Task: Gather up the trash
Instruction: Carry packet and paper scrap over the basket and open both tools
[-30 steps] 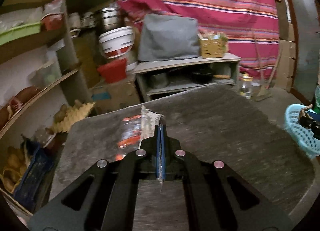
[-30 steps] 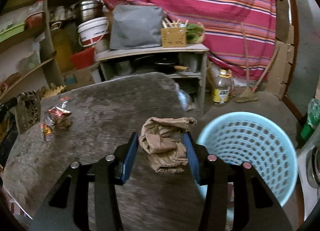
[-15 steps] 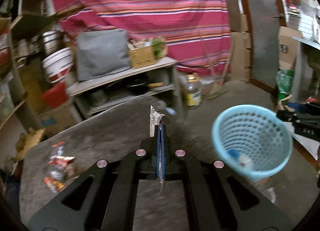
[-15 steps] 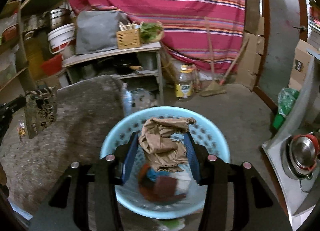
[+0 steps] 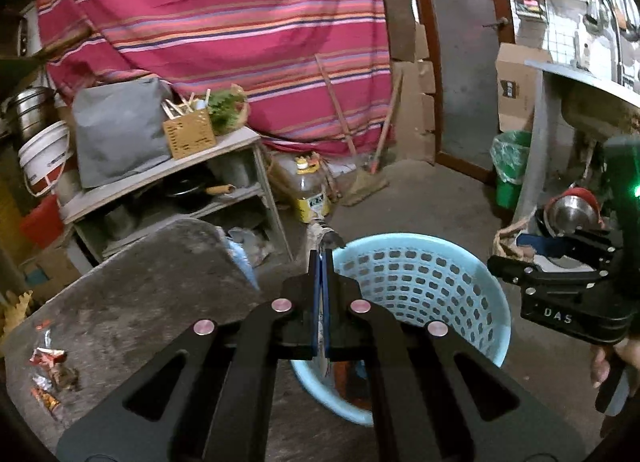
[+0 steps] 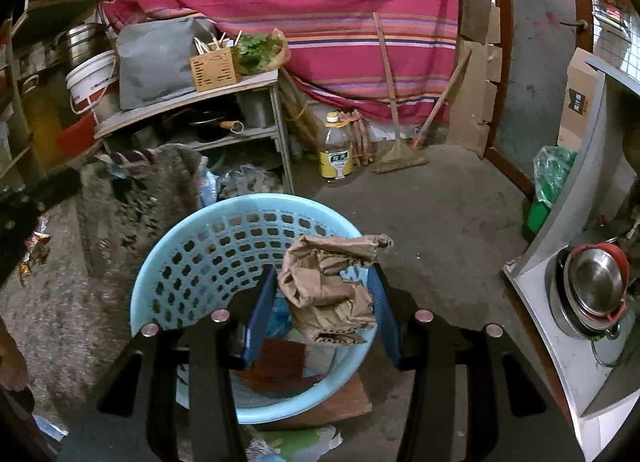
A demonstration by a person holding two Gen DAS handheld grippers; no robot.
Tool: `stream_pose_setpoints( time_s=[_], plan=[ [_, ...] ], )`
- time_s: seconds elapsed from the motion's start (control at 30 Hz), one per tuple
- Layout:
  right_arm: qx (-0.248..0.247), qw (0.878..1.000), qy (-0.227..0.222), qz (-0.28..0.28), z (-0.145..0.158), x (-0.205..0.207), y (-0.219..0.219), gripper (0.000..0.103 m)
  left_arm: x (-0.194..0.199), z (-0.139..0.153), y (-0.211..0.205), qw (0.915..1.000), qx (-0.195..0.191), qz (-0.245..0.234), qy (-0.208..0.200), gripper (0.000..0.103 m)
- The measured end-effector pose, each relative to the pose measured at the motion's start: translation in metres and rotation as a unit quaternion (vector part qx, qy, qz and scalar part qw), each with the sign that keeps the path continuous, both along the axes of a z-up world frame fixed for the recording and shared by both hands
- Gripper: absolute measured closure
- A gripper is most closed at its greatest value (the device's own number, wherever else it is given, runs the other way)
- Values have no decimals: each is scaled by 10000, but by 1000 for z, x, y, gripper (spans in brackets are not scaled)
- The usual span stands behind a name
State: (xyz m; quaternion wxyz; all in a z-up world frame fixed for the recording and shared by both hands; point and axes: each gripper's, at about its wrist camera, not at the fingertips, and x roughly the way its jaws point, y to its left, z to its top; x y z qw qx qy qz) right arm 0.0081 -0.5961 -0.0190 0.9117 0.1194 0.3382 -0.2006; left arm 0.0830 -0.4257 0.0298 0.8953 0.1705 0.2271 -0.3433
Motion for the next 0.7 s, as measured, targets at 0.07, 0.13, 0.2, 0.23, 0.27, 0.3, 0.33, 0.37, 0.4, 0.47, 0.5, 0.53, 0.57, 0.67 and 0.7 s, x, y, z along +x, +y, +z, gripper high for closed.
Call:
stream_pose_setpoints(
  time_s=[0.07,0.13,0.2,0.23,0.27,0.3,0.33,0.37,0.4,0.47,0.5,0.53,0.57,0.67,0.7],
  plan=[
    [26,10000,4,-17,-2,1,-3,56,2,-7,-5,9999,-19,-29,112,103],
    [27,10000,24,-18,-4,3,-3,56,10,-17,-8,9995,-85,-18,307,103],
    [39,10000,36,-13,-5,4,-4,56,18,-25,-10,9988,-92,27,475,103],
    [47,10000,42,-7,-6,5,-4,56,22,-30,-10,9984,-81,58,554,103],
    [57,10000,52,2,-7,7,-4,56,26,-35,-10,9981,-44,92,604,102],
    [62,10000,59,7,-8,8,-3,56,27,-38,-10,9979,-5,109,643,102],
    [65,10000,65,10,-9,10,-3,56,30,-42,-9,9975,39,157,684,102],
    [72,9999,75,15,-10,12,-2,56,30,-43,-8,9974,46,183,696,101],
    [78,9999,82,18,-11,13,-1,56,32,-45,-6,9971,47,205,726,97],
    [97,9999,100,28,-14,16,0,56,33,-45,-4,9970,37,244,737,84],
    [104,9999,108,35,-15,17,1,56,32,-44,-2,9973,23,287,676,69],
    [107,9999,114,43,-16,18,2,56,32,-42,-1,9975,9,316,624,63],
    [107,9999,119,53,-16,19,3,56,31,-41,0,9978,-11,353,557,52],
    [117,9998,122,84,-18,24,7,56,29,-32,9,9983,-40,442,364,39],
    [136,9998,113,95,-19,25,7,56,28,-30,13,9984,-50,472,307,32]
  ],
)
